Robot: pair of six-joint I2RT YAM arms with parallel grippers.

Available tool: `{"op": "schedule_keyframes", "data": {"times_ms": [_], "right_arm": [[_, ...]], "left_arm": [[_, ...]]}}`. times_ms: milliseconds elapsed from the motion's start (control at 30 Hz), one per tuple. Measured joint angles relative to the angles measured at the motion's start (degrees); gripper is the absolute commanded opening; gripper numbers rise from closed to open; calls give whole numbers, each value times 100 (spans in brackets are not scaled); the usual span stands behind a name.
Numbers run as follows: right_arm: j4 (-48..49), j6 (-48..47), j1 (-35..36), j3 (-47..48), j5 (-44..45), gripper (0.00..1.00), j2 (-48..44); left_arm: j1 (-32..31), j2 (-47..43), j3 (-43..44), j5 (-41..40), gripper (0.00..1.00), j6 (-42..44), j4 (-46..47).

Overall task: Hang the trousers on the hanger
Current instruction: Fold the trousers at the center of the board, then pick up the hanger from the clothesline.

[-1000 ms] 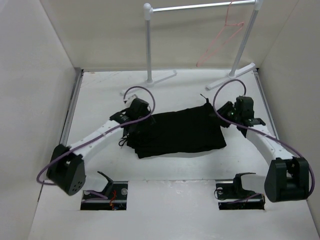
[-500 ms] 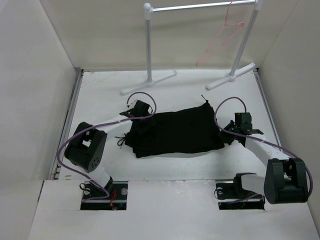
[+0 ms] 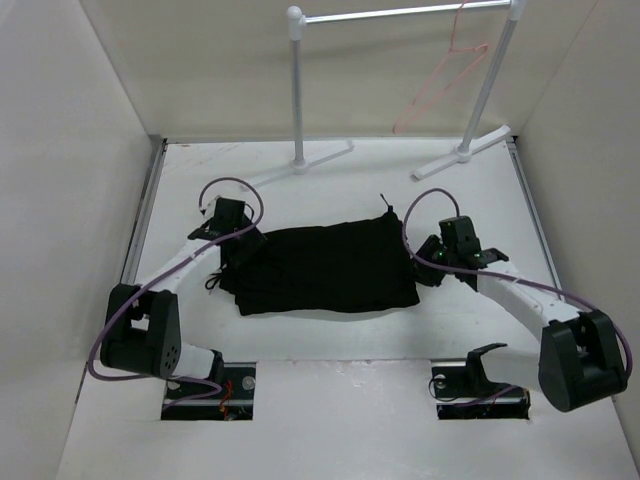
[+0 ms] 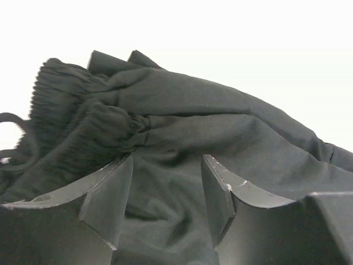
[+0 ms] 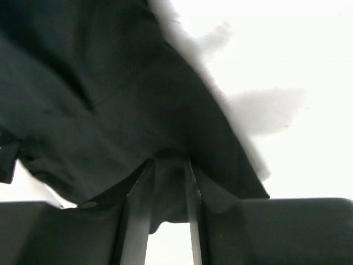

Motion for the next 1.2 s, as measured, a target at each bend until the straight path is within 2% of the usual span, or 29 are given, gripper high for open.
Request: {"op": "schedule_keyframes", "data": {"times_ms": [133, 267, 367, 467, 600, 700, 767, 800, 833, 867, 967, 1033, 1133, 1200], "right_arm": [[-96, -46, 4, 245, 4, 39, -286], [-46, -48, 37, 94, 44, 25, -332], [-35, -46, 48, -280, 118, 21, -302], [-125, -66, 48, -444, 142, 29, -195], [-525, -247, 48, -129, 221, 53, -426], [-831, -498, 48, 581, 275, 57, -767], [-870, -688, 48, 1255, 282, 46, -905], [-848, -793, 48, 1591, 282, 39, -909], [-782, -885, 46, 1961, 284, 24, -879], [-721, -994, 31, 2280, 286, 14, -822], [-557, -1250, -118, 3386, 275, 10, -391], [-365, -1388, -315, 4155, 280, 17, 83], [-55, -1515, -669, 5237, 284, 41, 931], [94, -1598, -876, 5943, 273, 46, 1563]], "left_arm": [[181, -118, 205, -13, 51, 164, -234], [101, -122, 575, -57, 50, 260, -354], [-142, -146, 809, -120, 50, 282, -387], [-444, -149, 1016, -151, 50, 291, -407], [-782, -146, 1213, -160, 50, 295, -413], [-951, -144, 1309, -179, 46, 295, -426], [-1051, -144, 1335, -203, 37, 293, -433], [-1097, -142, 1346, -219, 28, 282, -439], [-1154, -142, 1349, -234, 18, 286, -439], [-1207, -142, 1351, -247, 12, 278, -442], [-1419, -101, 1405, -271, 7, 299, -483], [-1552, -50, 1462, -278, 8, 299, -490], [-1725, 4, 1504, -275, 16, 302, -485], [-1814, 13, 1504, -271, 21, 297, -490]]}}
